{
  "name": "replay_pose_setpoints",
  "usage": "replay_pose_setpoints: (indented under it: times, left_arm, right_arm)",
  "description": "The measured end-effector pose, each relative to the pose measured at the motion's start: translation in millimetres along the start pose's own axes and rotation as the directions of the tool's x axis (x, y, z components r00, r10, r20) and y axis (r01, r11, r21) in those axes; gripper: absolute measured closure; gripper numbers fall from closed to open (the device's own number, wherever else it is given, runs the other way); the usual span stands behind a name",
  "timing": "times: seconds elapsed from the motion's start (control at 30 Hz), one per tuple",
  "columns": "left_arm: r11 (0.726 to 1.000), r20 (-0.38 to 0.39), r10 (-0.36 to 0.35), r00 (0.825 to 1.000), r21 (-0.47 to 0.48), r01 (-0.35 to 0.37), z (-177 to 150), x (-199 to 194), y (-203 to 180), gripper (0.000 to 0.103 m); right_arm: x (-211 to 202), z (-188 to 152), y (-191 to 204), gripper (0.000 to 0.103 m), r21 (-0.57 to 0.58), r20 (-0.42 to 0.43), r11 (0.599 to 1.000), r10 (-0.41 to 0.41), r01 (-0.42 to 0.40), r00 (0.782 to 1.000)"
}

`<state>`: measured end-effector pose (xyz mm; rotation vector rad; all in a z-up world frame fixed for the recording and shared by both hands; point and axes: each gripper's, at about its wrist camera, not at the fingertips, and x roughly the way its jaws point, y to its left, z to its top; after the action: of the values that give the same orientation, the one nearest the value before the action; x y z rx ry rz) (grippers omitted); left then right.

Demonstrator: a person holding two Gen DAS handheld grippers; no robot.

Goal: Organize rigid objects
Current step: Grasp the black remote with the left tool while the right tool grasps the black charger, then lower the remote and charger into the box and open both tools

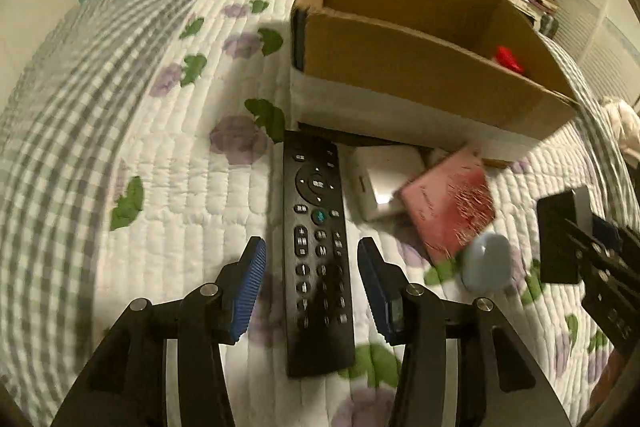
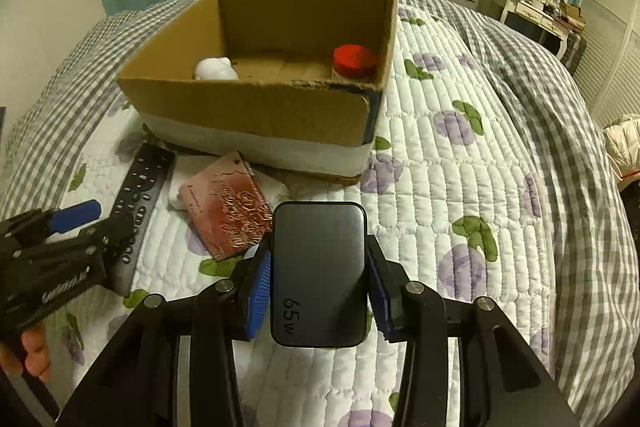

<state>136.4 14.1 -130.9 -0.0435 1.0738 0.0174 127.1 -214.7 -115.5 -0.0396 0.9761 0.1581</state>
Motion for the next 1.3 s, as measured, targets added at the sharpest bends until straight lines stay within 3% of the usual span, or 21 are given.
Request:
replay_pose_setpoints:
  times: [0.13,0.2,0.3,0.63,0.93,1.07,1.3]
  left_arm:
    - [1.000,-0.044,-0.005,0.999,0.002,0.005,3.9,27.6,2.7,0.053]
    - [1.000,-0.028,-0.007,1.000,0.023,0.007,4.1,29.3,0.5,0.066]
    - [0.999,0.002,-0.002,1.000,0.035,0.002,3.0,22.2,-0.7,0.066]
    - [0.999,0.109,-0.033,0.994,0.017,0.031,6.6,-44.7,1.1,0.067]
    - [0.993,0.243,-0.093,0.966,0.097,0.071,74.6,-114.8,-21.8,0.067]
    - [0.989,0.255,-0.093,0.963,0.131,0.061,117.8,-101.9,-37.6,0.067]
    - [0.992,0.183,-0.073,0.980,0.116,0.052,161.9,-35.4,-56.0,0.067]
  right_arm:
    - [10.7,3.2,-4.0,0.062,0.020,-0.010,1.000,0.002,-0.002,1.000]
    - [13.3,4.2,-2.2,0.062,0.015,-0.011,1.000,0.000,0.001,1.000]
    - [14.7,5.8,5.5,0.062,-0.013,-0.008,1.000,-0.008,0.008,1.000]
    - [-21.9,17.8,20.1,0.062,-0.049,0.045,0.999,0.021,-0.019,0.999]
    - [-88.4,88.7,15.2,0.062,-0.078,0.205,0.997,0.036,-0.020,0.978]
    - [-96.6,128.9,10.2,0.062,-0.087,0.254,0.996,0.040,-0.018,0.966]
    - [-60.6,171.1,1.8,0.062,-0.101,0.247,0.995,0.042,-0.017,0.968]
